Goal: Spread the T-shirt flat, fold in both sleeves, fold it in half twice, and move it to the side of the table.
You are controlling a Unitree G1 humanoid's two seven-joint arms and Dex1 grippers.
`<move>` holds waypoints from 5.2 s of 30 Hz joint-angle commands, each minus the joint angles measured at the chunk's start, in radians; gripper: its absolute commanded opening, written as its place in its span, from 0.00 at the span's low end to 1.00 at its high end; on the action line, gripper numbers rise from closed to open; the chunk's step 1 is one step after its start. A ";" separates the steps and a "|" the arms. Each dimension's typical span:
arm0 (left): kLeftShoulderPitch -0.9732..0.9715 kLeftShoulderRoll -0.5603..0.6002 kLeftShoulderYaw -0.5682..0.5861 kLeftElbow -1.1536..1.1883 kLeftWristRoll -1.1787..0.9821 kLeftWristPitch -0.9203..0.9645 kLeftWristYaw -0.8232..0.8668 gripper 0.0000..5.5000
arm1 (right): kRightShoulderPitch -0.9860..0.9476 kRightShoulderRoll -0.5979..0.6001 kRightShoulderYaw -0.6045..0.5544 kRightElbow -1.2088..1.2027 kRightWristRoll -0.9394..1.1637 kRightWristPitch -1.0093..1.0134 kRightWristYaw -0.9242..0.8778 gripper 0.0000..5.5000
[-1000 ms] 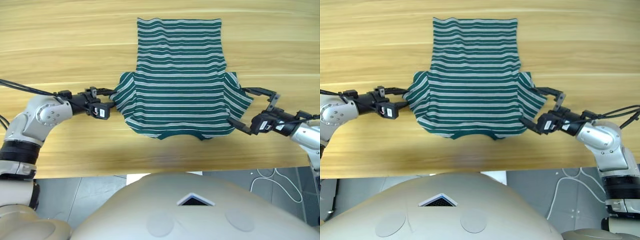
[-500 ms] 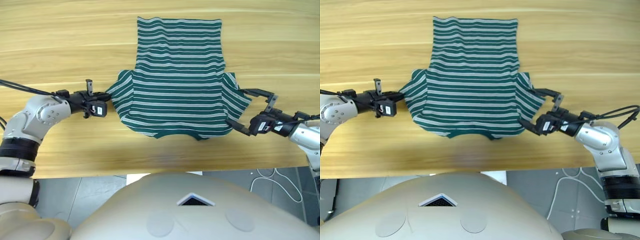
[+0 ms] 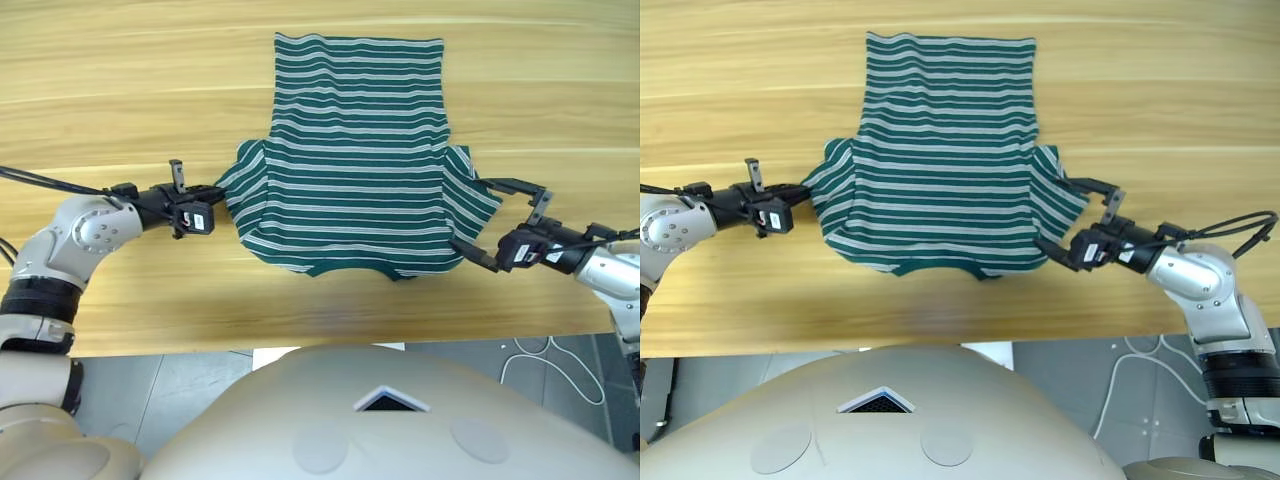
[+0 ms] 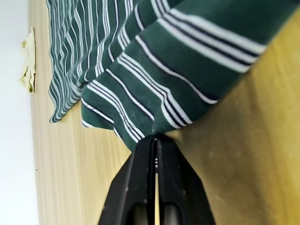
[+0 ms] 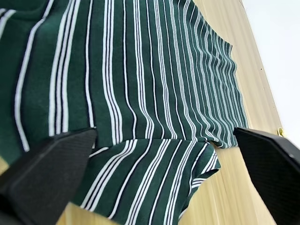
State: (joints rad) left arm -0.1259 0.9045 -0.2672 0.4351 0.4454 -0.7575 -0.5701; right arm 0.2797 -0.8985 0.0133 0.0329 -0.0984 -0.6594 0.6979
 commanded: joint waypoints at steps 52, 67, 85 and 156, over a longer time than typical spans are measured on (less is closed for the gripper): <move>-0.125 -0.248 -0.185 -0.085 -0.016 -0.056 -0.029 0.01 | -0.034 0.056 0.034 -0.012 -0.004 -0.012 -0.007 0.98; -0.156 -0.278 -0.145 -0.059 -0.034 0.069 -0.017 0.21 | -0.042 0.055 -0.047 -0.020 -0.043 0.040 -0.084 0.98; -0.152 -0.302 -0.124 -0.091 -0.071 0.063 0.003 0.54 | 0.106 -0.068 -0.096 0.046 -0.413 0.170 -0.193 0.98; -0.188 -0.335 -0.033 -0.096 -0.090 -0.042 0.110 0.54 | -0.263 0.118 0.238 -0.065 -0.411 0.175 -0.189 0.00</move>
State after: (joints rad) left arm -0.2904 0.5724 -0.2990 0.3352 0.3553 -0.7955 -0.4631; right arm 0.0475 -0.7941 0.2301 -0.0414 -0.4955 -0.4977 0.4867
